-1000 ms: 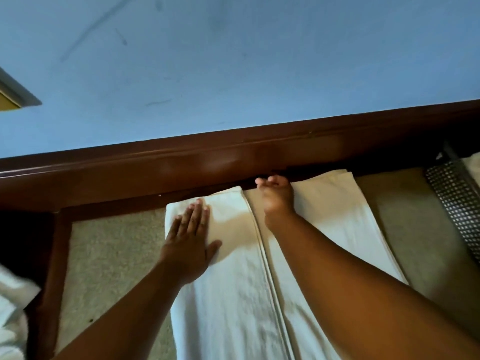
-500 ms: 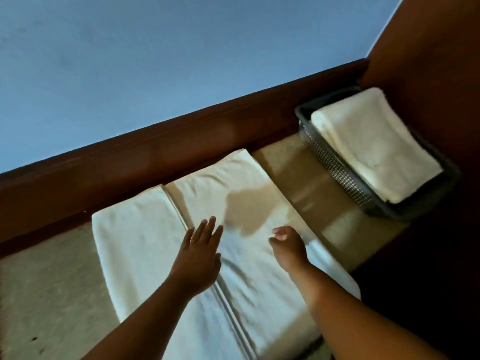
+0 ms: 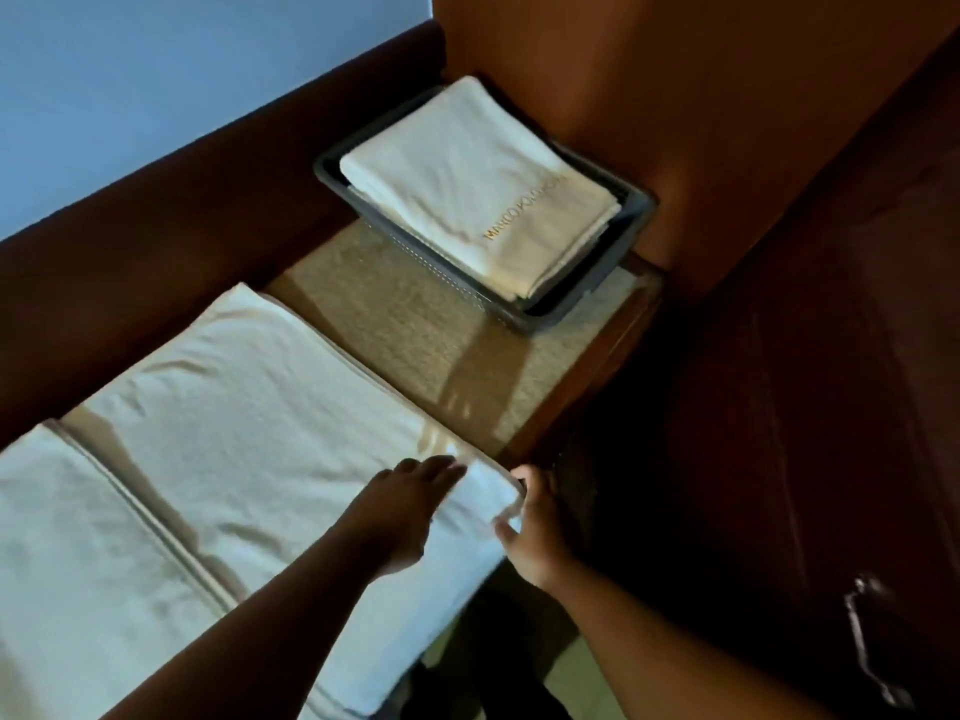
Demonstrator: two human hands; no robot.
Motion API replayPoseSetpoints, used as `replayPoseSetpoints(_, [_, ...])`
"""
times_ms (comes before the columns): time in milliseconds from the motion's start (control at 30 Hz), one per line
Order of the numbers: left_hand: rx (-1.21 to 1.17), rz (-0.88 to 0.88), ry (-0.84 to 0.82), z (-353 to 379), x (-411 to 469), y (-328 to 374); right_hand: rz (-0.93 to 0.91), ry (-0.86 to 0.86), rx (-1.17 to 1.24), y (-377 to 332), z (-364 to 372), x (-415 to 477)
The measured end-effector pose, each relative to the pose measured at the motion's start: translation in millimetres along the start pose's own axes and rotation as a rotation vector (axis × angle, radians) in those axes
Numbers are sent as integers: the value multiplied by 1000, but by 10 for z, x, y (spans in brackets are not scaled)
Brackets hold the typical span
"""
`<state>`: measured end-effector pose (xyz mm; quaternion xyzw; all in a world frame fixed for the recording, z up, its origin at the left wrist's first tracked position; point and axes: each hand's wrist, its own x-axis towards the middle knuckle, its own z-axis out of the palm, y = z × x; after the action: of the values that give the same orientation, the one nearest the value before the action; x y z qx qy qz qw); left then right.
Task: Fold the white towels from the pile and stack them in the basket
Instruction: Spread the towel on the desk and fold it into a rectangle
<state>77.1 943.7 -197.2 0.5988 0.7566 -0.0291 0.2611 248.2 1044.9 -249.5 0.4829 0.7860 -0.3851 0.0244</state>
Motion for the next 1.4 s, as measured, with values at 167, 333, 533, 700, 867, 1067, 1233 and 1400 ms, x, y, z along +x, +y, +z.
replayPoseSetpoints(167, [248,-54,-50,-22,526,56,1,-31,-30,129,-21,81])
replayPoseSetpoints(333, [501,-24,-161,-188,892,48,-11,-85,-136,169,-92,126])
replayPoseSetpoints(533, [743,74,-224,-383,633,18,11,-199,-223,66,-77,-2])
replayPoseSetpoints(700, [819,141,39,-510,-127,-476,-416,-84,-451,60,-83,-259])
replayPoseSetpoints(867, [752,-44,269,-355,-1149,-1022,-746,-8,-638,-3,71,-790])
replayPoseSetpoints(1067, [557,-337,391,124,-2132,-1205,-739,-127,-631,-140,467,-1638])
replayPoseSetpoints(1233, [245,-567,509,448,-2581,-1219,-694,-180,-607,-209,924,-2137])
replayPoseSetpoints(1400, [178,-620,533,737,-2877,-1380,-633,-147,-641,-224,1363,-2520])
